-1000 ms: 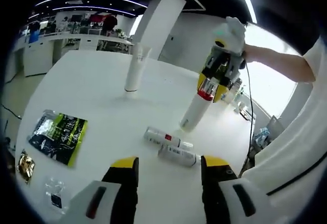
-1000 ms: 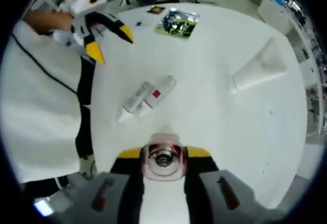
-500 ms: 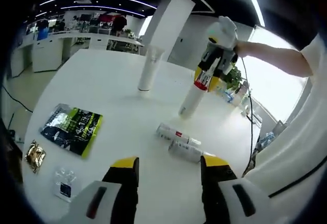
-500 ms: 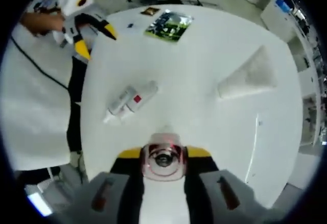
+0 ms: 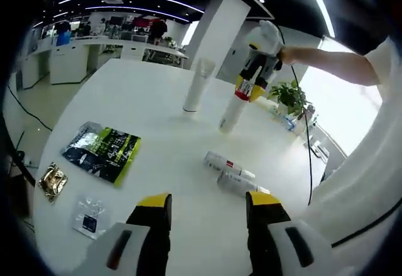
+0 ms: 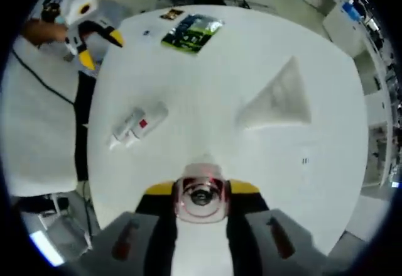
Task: Arrange the skincare products in the storage area until every visible bottle or jar stands upright without overlapping.
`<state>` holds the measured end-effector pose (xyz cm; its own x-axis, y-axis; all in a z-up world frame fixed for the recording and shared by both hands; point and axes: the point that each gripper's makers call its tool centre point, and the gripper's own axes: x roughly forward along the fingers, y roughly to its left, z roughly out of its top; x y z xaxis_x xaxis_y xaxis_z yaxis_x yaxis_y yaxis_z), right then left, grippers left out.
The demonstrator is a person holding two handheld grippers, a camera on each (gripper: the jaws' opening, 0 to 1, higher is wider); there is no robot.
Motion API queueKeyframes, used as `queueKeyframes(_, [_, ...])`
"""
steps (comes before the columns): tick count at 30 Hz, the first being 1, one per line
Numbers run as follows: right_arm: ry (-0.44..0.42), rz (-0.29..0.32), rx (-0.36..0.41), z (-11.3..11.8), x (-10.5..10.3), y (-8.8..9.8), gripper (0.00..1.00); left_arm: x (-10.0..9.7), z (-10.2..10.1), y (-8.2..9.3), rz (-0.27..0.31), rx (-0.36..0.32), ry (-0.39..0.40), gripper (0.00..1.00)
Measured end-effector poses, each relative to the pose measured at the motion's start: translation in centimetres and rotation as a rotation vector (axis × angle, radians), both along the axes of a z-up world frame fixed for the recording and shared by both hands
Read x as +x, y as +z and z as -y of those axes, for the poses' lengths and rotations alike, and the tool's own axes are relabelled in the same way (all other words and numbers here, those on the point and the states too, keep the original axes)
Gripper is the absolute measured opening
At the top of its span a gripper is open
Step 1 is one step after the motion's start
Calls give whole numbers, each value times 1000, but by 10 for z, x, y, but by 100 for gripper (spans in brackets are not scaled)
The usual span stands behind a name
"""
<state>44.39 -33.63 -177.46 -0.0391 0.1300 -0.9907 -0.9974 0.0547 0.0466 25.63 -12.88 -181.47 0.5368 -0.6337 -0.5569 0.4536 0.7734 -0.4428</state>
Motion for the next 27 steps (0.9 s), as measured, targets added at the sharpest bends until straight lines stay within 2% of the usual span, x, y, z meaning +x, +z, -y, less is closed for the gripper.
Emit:
queueKeyframes(21, [13,11,-1,-6,58,-4,26,8,-13,-1,-19,14,61,48])
queueKeyframes(27, [15,8,4,-12,61,-4,26,8,-17,-3,-27,19,76,48])
